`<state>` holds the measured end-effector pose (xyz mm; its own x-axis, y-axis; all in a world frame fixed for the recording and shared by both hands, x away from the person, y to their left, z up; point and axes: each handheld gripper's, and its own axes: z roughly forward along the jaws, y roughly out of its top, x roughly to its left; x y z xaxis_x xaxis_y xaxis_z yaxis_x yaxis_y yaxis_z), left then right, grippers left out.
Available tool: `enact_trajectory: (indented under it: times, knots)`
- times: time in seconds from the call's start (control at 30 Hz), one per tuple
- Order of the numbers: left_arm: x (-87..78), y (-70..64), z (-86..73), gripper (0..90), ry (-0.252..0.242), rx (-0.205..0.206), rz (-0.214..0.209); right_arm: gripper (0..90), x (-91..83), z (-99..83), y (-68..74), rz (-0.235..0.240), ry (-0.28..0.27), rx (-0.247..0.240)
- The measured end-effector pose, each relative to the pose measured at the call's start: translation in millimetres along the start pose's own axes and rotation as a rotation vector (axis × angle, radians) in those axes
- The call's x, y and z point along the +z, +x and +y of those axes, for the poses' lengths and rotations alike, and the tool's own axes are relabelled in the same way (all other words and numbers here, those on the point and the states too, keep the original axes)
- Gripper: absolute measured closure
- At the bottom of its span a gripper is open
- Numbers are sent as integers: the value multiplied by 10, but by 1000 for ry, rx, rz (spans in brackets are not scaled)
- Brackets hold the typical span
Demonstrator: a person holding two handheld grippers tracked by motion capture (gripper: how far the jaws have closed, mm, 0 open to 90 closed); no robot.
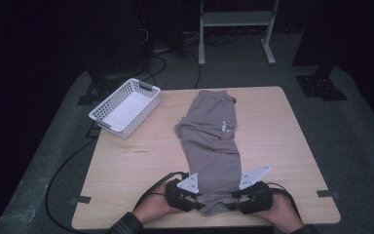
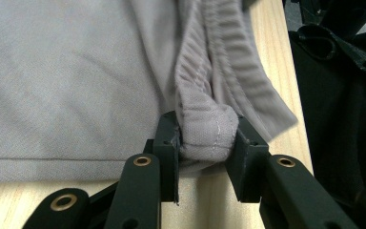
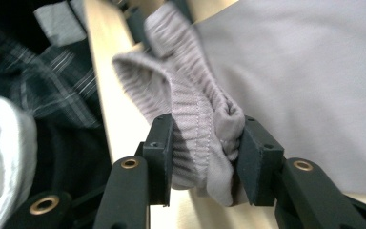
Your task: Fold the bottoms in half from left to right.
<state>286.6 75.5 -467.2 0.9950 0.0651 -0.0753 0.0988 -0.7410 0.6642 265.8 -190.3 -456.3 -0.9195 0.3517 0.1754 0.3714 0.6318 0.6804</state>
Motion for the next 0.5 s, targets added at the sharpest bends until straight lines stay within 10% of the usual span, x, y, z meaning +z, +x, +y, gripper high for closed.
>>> enact_trajectory:
  times: [0.5]
  knots:
    - [1, 8, 8, 684, 4, 9, -6, 608, -26, 150, -218, -24, -99, 14]
